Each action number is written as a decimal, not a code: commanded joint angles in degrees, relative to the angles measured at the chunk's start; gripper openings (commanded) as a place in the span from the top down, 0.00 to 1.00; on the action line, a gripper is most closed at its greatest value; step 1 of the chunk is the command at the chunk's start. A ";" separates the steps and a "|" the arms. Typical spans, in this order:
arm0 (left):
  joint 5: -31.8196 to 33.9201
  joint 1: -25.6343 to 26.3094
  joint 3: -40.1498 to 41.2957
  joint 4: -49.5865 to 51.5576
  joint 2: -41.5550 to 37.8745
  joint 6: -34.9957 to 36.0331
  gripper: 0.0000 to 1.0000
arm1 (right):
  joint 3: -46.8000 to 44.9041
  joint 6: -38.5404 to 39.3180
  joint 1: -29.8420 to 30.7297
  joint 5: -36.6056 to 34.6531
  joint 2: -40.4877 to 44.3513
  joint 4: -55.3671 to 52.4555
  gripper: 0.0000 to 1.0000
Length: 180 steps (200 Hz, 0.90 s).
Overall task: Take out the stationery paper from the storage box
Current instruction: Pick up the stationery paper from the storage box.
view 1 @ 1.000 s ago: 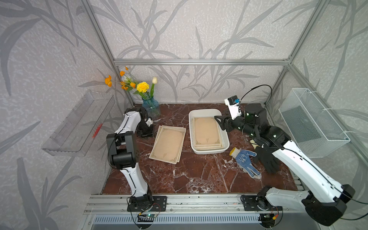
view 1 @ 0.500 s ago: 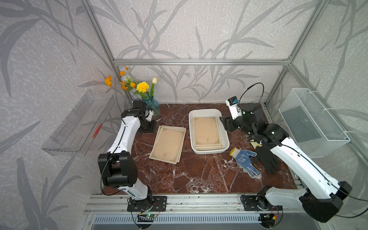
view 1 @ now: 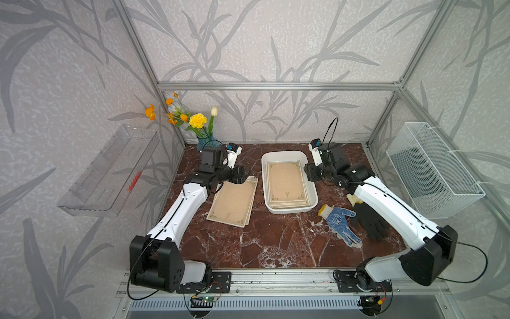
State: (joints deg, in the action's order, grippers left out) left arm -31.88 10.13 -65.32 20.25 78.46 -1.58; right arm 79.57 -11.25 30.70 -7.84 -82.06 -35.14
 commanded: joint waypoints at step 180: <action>-0.10 0.68 0.20 -3.88 3.89 -9.06 0.32 | -3.53 -1.24 -0.07 2.83 0.05 -0.72 0.40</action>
State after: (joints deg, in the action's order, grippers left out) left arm -31.40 10.72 -65.30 16.23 80.16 -10.15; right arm 76.82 -13.43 30.70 -4.12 -81.73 -37.56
